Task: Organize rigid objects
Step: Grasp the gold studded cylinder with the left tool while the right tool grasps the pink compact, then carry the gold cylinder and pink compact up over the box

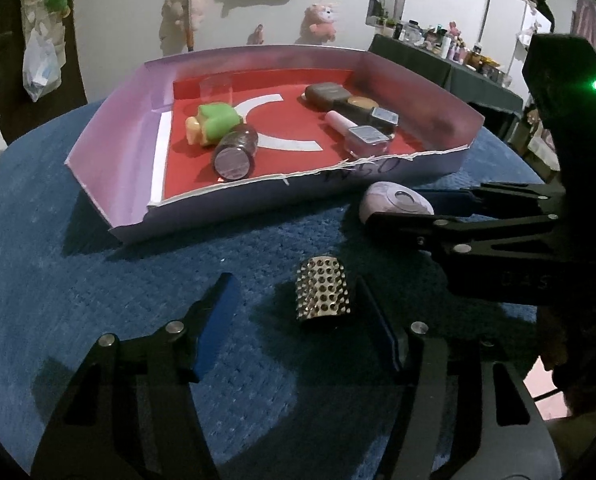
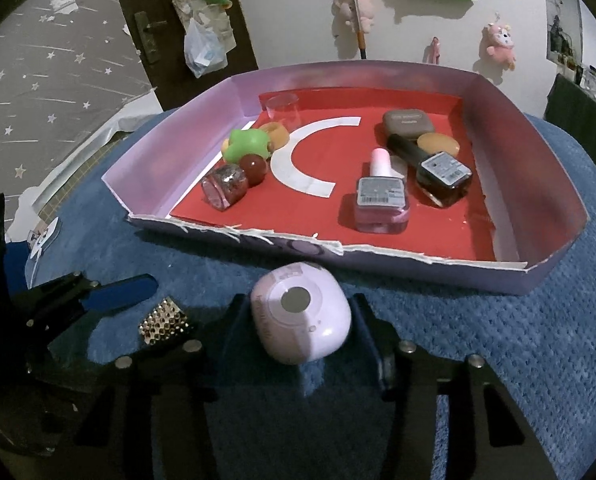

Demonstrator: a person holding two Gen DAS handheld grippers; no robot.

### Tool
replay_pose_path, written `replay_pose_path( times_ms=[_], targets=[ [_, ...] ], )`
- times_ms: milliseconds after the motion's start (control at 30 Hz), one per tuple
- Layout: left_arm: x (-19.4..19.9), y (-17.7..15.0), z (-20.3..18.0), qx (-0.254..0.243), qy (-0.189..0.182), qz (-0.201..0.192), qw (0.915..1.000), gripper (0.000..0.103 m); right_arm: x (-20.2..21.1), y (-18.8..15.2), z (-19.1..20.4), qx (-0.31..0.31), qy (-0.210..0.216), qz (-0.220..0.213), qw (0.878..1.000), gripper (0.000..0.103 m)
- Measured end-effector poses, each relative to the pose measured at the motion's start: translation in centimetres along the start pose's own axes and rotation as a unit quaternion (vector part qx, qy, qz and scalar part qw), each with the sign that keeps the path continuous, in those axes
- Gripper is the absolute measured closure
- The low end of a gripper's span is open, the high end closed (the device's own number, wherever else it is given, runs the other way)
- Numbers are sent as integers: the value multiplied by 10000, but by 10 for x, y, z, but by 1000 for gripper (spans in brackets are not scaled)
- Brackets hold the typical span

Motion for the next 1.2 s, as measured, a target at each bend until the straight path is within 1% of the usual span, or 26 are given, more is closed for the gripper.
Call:
replay_pose_path(
  times_ms=[33, 67, 100, 133, 167, 300, 433, 833, 1000, 1200],
  targets=[
    [-1, 0, -1, -24, 21, -7, 10000, 56, 1, 0, 0, -15, 10, -1, 10000, 49],
    [0, 0, -2, -74, 82, -35, 9999, 60, 2, -1, -1, -64, 38, -3, 10000, 50],
    [0, -1, -3, -104, 73, -45, 9999, 70, 3, -1, -2, -113, 76, -7, 9999, 50],
    [0, -1, -2, -80, -1, -36, 10000, 77, 4, -2, -4, -181, 127, -17, 9998, 51],
    [1, -1, -1, -46, -30, -42, 10000, 79, 6, -3, -6, -236, 165, -30, 9996, 51],
    [5, -1, 4, 42, -69, -39, 10000, 79, 15, -4, -7, -279, 252, -99, 9992, 52],
    [13, 1, 6, 68, -76, -133, 9999, 79, 20, -4, -7, -333, 412, -129, 9985, 53],
    [23, 6, 8, 116, -163, -217, 9996, 79, 31, -3, 2, -226, 526, -216, 9981, 54],
    [25, 8, 11, 207, -235, -204, 9993, 79, 34, -2, 1, -313, 674, -252, 9969, 54],
    [27, 10, 10, 193, -215, -250, 9993, 79, 36, -3, -1, -379, 767, -282, 9959, 54]
  ],
)
Point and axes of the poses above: each gripper's, at about its wrist camera, not at the fingertips, and x roughly against the way its jaws point, z to its left, y to its top, the point moved 1 cm from there along -x, roughly the way its jaws point, and after that the axes turned 8 degrees about x, right-handed, at the moved point
